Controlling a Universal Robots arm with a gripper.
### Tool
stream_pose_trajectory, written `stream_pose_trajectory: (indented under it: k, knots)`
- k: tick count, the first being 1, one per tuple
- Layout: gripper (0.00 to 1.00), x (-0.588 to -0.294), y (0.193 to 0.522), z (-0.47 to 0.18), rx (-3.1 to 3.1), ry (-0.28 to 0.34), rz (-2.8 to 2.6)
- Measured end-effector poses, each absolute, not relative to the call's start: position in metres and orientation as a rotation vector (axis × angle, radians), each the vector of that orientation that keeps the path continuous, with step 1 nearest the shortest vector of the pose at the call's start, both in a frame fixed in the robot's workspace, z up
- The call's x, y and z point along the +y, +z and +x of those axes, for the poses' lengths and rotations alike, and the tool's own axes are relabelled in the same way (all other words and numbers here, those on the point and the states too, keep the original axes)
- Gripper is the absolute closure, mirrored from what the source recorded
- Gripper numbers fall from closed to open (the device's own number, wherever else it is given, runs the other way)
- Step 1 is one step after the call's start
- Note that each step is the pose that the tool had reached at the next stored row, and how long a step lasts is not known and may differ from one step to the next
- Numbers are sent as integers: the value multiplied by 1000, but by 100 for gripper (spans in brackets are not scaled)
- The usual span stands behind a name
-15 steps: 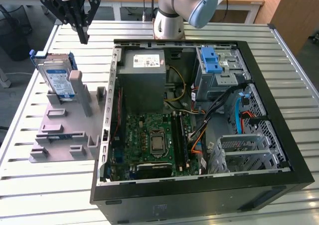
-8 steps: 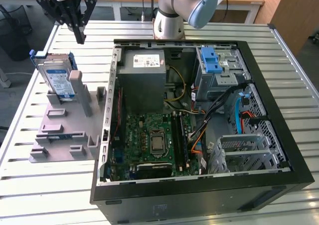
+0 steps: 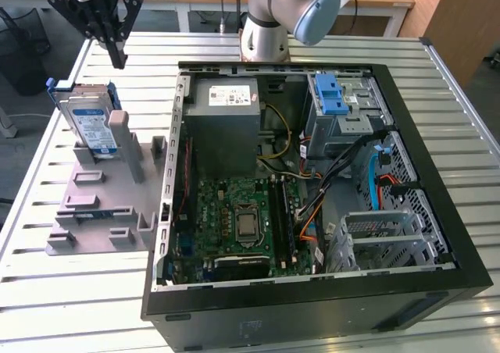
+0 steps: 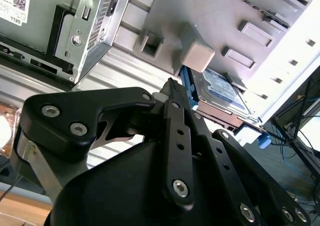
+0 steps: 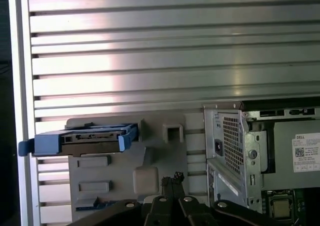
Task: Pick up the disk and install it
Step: 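Reach for the disk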
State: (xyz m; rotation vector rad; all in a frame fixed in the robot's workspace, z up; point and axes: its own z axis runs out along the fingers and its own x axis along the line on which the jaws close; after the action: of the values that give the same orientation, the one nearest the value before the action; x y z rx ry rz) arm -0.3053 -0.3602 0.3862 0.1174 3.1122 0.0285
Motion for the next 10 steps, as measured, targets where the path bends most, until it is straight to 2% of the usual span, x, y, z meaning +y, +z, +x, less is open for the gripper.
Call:
stream_pose_trajectory:
  k: [10]
  knots:
    - [89,-360,386,-309,3112,28,118]
